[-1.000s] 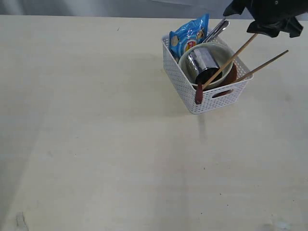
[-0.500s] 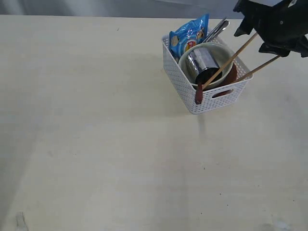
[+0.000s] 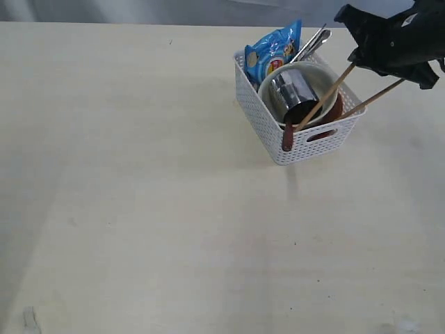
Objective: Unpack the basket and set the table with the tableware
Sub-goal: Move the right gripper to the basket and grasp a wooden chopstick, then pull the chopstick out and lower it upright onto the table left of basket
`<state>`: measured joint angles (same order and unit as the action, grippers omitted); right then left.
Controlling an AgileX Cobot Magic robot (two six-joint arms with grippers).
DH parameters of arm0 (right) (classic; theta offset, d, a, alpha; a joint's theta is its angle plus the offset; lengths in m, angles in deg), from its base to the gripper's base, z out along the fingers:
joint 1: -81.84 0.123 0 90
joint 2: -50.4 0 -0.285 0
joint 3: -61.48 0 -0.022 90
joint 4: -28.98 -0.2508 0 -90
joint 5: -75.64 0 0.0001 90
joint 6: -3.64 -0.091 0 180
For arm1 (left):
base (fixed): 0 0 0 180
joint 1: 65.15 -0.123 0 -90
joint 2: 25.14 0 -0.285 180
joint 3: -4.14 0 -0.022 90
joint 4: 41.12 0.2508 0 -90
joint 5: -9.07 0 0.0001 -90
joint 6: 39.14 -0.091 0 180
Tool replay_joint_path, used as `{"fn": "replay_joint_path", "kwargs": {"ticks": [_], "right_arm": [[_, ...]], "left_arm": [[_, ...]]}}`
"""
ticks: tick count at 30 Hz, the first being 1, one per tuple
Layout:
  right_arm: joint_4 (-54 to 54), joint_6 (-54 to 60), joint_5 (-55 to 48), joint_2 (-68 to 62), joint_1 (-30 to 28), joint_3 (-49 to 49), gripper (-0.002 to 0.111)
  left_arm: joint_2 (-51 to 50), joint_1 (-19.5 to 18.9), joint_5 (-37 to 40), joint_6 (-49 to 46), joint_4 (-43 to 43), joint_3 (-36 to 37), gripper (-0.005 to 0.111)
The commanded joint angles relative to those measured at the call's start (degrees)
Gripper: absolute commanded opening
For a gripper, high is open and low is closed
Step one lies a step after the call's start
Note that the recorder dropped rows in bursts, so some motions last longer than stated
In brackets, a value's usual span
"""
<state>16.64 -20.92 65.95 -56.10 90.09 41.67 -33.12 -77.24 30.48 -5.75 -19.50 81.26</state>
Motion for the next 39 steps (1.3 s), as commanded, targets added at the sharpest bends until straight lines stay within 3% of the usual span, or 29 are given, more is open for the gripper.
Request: {"fn": "replay_joint_path", "kwargs": {"ticks": [1, 14, 22, 29, 39], "right_arm": [[0.7, 0.4, 0.2, 0.2, -0.1, -0.2, 0.000], [0.9, 0.4, 2.1, 6.8, -0.1, -0.2, 0.000], [6.3, 0.5, 3.7, 15.2, -0.1, 0.1, 0.000], [6.3, 3.0, -13.2, 15.9, 2.2, 10.8, 0.000], [6.3, 6.7, -31.4, 5.4, 17.1, 24.4, 0.000]], "left_arm": [[0.2, -0.1, -0.5, -0.2, 0.2, 0.1, 0.000], [0.2, -0.1, -0.5, -0.2, 0.2, 0.1, 0.000], [0.2, -0.1, -0.5, -0.2, 0.2, 0.1, 0.000], [0.2, -0.1, -0.5, -0.2, 0.2, 0.1, 0.000], [0.2, -0.1, -0.5, -0.2, 0.2, 0.1, 0.000]]}}
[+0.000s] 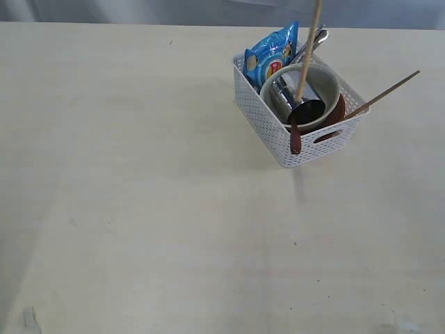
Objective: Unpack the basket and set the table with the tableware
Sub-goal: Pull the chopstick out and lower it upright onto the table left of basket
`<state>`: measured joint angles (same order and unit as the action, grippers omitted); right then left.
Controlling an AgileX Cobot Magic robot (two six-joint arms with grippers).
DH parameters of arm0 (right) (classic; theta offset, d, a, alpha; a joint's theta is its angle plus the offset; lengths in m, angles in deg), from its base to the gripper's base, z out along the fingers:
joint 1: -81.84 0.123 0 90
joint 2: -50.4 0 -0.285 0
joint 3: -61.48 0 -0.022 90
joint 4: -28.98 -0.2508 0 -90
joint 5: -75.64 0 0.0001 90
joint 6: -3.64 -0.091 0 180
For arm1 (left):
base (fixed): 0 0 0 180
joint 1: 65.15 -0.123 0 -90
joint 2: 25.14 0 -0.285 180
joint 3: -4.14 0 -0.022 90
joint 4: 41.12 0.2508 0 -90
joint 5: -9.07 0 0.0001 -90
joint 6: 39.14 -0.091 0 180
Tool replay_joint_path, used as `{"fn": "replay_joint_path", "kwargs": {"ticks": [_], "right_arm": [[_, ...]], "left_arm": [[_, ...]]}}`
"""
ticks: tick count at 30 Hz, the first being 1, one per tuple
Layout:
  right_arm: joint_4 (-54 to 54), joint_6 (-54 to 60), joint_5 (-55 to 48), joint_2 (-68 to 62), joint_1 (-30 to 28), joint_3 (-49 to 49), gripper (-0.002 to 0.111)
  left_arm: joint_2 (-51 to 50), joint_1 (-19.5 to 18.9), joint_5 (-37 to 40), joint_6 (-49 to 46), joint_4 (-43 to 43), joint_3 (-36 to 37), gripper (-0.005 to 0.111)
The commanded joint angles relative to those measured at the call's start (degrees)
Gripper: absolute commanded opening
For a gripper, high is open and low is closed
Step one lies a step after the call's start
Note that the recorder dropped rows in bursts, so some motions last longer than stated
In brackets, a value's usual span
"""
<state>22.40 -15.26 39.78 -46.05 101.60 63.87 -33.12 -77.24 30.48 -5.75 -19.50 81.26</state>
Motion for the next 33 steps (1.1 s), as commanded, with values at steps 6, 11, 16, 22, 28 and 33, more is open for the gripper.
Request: {"fn": "replay_joint_path", "kwargs": {"ticks": [6, 11, 16, 22, 28, 33], "right_arm": [[0.6, 0.7, -7.4, -14.6, 14.8, 2.3, 0.000], [0.6, -2.9, -9.2, -21.7, 17.1, 2.3, 0.000], [0.6, -7.1, -7.4, -26.1, 17.1, 2.3, 0.000], [1.0, -10.3, -4.7, -29.4, 16.9, 2.3, 0.000], [3.5, -12.4, -4.5, -30.0, 14.5, 2.3, 0.000], [3.7, -13.2, -4.5, -30.0, 12.7, 2.3, 0.000]], "left_arm": [[0.2, -0.1, -0.5, -0.2, 0.2, 0.1, 0.000], [0.2, -0.1, -0.5, -0.2, 0.2, 0.1, 0.000], [0.2, -0.1, -0.5, -0.2, 0.2, 0.1, 0.000], [0.2, -0.1, -0.5, -0.2, 0.2, 0.1, 0.000], [0.2, -0.1, -0.5, -0.2, 0.2, 0.1, 0.000], [0.2, -0.1, -0.5, -0.2, 0.2, 0.1, 0.000]]}}
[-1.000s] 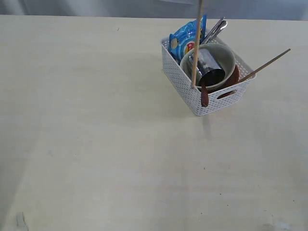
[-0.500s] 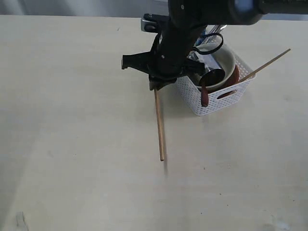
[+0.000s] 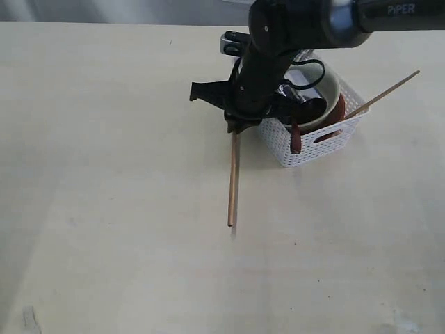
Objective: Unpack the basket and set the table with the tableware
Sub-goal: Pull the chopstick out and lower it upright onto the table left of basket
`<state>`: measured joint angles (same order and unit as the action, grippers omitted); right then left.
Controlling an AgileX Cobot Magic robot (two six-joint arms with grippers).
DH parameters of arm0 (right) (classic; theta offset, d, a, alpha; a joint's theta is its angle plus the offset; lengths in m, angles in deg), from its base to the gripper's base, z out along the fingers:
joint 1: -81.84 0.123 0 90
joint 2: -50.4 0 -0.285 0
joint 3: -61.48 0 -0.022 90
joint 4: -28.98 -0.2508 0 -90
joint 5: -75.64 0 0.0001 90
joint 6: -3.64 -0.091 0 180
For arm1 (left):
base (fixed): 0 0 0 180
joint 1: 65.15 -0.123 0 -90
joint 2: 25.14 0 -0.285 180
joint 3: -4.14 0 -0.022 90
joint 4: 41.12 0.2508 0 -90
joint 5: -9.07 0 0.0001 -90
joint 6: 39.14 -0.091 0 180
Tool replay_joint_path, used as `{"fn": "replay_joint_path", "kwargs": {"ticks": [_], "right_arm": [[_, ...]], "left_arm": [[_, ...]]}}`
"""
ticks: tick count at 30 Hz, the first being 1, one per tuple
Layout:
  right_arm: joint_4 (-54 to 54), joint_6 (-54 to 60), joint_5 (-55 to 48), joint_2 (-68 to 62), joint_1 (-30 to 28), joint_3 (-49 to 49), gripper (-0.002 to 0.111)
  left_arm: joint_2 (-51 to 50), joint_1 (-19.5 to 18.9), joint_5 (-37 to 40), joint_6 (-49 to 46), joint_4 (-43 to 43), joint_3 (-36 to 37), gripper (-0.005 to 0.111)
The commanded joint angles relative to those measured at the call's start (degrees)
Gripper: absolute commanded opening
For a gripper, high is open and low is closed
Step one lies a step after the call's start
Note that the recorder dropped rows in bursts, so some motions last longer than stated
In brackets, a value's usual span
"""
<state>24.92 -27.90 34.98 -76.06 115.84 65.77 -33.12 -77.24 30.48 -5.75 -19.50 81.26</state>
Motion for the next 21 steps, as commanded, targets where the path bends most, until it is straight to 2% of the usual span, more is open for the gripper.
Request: {"fn": "replay_joint_path", "kwargs": {"ticks": [1, 21], "right_arm": [[1.2, -0.5, 0.3, 0.0, -1.8, 0.4, 0.000], [5.6, -1.8, -1.0, 0.0, -6.6, 0.4, 0.000]], "left_arm": [[0.2, -0.1, -0.5, -0.2, 0.2, 0.1, 0.000], [0.2, -0.1, -0.5, -0.2, 0.2, 0.1, 0.000]]}}
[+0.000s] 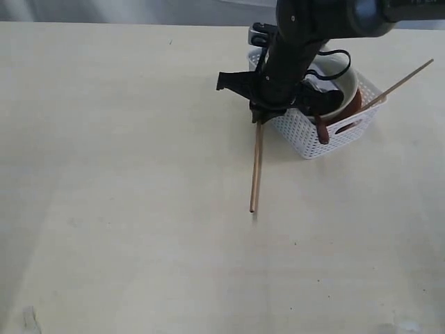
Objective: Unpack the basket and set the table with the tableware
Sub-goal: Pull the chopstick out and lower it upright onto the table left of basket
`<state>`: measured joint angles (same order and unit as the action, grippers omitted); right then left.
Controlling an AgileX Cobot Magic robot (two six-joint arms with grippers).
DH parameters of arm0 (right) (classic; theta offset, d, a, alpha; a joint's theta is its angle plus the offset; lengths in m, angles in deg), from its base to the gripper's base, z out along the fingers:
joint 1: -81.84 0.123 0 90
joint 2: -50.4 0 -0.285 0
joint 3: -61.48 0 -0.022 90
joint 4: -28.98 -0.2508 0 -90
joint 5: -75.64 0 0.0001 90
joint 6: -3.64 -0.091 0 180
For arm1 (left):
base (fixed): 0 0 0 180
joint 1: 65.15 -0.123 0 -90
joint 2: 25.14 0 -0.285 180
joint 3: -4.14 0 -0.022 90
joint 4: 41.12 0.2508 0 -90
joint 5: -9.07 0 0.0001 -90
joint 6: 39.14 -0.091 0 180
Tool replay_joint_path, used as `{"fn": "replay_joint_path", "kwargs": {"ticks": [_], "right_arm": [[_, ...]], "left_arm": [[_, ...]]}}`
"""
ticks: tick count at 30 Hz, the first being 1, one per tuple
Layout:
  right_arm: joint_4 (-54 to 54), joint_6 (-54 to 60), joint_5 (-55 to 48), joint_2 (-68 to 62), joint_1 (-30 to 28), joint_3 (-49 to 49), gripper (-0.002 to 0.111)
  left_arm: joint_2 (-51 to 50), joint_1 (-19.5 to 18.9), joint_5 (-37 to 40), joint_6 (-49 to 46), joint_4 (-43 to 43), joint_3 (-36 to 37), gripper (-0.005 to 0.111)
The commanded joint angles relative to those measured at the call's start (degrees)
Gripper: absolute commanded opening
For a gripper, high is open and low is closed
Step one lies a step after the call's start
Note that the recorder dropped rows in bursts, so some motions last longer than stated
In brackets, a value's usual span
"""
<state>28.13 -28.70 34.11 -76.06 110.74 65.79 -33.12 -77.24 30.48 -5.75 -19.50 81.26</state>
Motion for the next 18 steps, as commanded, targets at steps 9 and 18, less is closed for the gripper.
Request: {"fn": "replay_joint_path", "kwargs": {"ticks": [9, 18], "right_arm": [[2.5, -0.6, 0.7, 0.2, -4.1, 0.4, 0.000], [1.7, -0.2, 0.2, 3.8, -0.9, 0.4, 0.000]], "left_arm": [[0.2, -0.1, -0.5, -0.2, 0.2, 0.1, 0.000], [0.2, -0.1, -0.5, -0.2, 0.2, 0.1, 0.000]]}}
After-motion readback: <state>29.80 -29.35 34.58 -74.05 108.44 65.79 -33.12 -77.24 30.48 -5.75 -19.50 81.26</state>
